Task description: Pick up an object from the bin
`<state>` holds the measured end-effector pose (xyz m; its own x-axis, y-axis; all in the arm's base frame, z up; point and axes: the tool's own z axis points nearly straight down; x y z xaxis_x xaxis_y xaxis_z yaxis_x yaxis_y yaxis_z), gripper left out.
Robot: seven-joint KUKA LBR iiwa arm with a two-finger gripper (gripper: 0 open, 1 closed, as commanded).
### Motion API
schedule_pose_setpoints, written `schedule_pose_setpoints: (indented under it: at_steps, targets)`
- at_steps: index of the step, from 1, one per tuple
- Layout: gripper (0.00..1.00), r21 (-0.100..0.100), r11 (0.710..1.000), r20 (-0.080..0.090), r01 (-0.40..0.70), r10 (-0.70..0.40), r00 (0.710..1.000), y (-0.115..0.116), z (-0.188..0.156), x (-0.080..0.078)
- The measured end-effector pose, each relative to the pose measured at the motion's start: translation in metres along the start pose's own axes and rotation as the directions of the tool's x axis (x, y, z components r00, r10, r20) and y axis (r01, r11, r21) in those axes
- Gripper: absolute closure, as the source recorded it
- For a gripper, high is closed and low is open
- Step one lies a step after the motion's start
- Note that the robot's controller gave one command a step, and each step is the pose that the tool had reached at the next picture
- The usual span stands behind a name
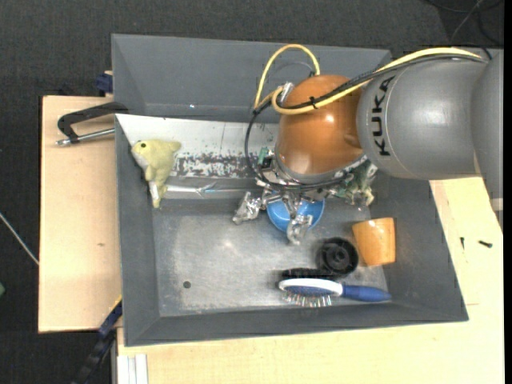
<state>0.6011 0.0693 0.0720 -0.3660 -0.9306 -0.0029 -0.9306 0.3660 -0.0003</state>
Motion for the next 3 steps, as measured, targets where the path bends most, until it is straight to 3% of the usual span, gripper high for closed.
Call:
schedule_pose_setpoints:
  at_steps: [1,2,3]
  targets:
    - [0.00,0.009,0.952,0.003,0.305,-0.305,0.952,-0.029,-0.002,0.078]
    - [1.00,0.009,0.951,0.006,0.308,-0.308,0.951,-0.029,-0.003,0.074]
    - [1.00,0.005,0.952,0.002,0.305,-0.305,0.952,-0.030,-0.012,0.072]
